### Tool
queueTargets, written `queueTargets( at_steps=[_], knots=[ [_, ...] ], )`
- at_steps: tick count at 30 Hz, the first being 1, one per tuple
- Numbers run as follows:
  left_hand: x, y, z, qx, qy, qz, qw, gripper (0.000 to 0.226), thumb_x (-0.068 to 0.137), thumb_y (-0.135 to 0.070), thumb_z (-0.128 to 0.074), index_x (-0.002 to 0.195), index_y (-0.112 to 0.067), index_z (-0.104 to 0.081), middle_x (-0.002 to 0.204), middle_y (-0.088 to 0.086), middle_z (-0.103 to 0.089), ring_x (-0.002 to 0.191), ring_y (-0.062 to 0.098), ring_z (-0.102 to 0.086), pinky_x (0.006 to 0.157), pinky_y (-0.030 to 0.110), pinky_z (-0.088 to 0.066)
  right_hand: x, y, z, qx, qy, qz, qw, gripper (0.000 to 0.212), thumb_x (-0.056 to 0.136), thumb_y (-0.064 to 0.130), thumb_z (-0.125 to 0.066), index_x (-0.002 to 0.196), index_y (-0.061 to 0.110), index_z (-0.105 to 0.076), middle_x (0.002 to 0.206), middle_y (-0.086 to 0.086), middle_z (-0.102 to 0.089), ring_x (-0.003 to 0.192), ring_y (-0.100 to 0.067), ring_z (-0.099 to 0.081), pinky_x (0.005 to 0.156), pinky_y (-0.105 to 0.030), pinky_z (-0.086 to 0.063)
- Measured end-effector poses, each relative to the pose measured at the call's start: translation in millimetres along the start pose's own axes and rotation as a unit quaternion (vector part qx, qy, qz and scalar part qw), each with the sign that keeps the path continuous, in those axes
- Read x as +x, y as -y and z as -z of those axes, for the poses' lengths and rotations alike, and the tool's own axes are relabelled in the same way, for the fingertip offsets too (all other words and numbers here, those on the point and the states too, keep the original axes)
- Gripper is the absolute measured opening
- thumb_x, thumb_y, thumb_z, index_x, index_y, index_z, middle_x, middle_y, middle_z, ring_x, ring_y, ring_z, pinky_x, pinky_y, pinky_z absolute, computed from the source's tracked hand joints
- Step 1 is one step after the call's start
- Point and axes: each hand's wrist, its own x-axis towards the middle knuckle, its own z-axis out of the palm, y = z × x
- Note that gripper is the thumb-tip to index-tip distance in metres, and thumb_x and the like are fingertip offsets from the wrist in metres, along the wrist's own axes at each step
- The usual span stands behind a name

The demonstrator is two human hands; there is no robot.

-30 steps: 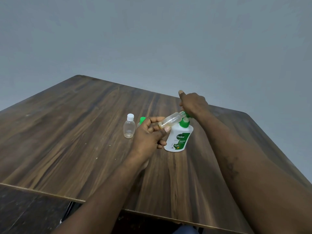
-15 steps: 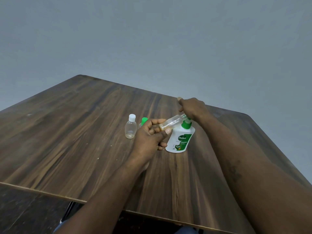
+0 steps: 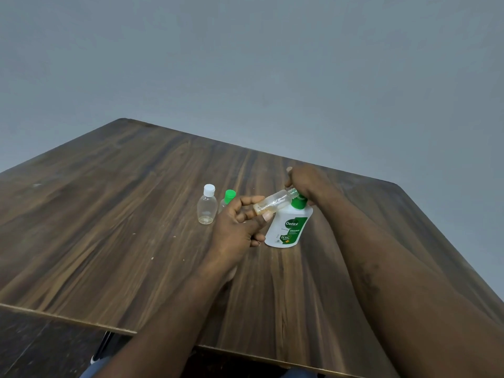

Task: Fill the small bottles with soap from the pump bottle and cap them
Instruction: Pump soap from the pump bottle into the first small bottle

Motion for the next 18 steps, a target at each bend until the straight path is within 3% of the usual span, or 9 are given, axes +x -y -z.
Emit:
queueTargets(
  at_steps=[3, 8, 10, 14, 18],
  knots=[
    [0, -2, -2, -0.008, -0.002, 0.0, 1.0, 0.027, 0.09, -0.02, -0.078, 0.115, -0.023, -0.069, 0.104, 0.001, -0.078, 0.055, 0.013, -0.06, 0.059, 0.031, -0.049, -8, 0, 6, 0.012, 0.0, 0.017, 1.0, 0.045, 0.109, 0.023, -0.032, 0.131, 0.0, -0.064, 0.128, -0.024, -0.066, 0.118, -0.043, -0.063, 0.101, -0.049, -0.053],
    [8, -8, 0, -0.015, 0.035, -0.011, 0.999, 0.028, 0.096, -0.033, -0.069, 0.119, -0.018, -0.067, 0.102, 0.006, -0.079, 0.053, 0.014, -0.057, 0.055, 0.027, -0.046, -17, 10, 23, 0.015, -0.091, 0.056, 0.994, 0.071, 0.091, 0.062, -0.018, 0.103, 0.017, -0.072, 0.105, -0.008, -0.076, 0.098, -0.031, -0.066, 0.091, -0.044, -0.051],
    [15, -6, 5, -0.013, 0.056, -0.007, 0.998, 0.033, 0.096, -0.037, -0.066, 0.12, -0.015, -0.066, 0.104, 0.007, -0.079, 0.054, 0.015, -0.056, 0.055, 0.025, -0.046, -15, 6, 22, 0.004, -0.09, 0.048, 0.995, 0.068, 0.092, 0.058, -0.019, 0.102, 0.017, -0.073, 0.108, -0.006, -0.074, 0.096, -0.03, -0.064, 0.086, -0.042, -0.048],
    [27, 7, 17, -0.021, 0.109, 0.007, 0.994, 0.048, 0.093, -0.046, -0.069, 0.12, -0.007, -0.064, 0.107, 0.015, -0.077, 0.053, 0.016, -0.054, 0.052, 0.023, -0.044, -23, 2, 9, 0.008, -0.068, 0.024, 0.997, 0.071, 0.084, 0.059, -0.022, 0.106, 0.017, -0.075, 0.12, -0.011, -0.073, 0.106, -0.033, -0.067, 0.099, -0.049, -0.052],
    [32, 18, 24, -0.017, 0.163, 0.017, 0.986, 0.04, 0.096, -0.042, -0.066, 0.116, -0.008, -0.063, 0.112, 0.018, -0.075, 0.049, 0.015, -0.051, 0.049, 0.023, -0.043, -19, 4, 3, 0.014, -0.058, 0.024, 0.998, 0.077, 0.082, 0.059, -0.019, 0.111, 0.014, -0.075, 0.125, -0.015, -0.071, 0.107, -0.035, -0.067, 0.1, -0.05, -0.052]
  ],
)
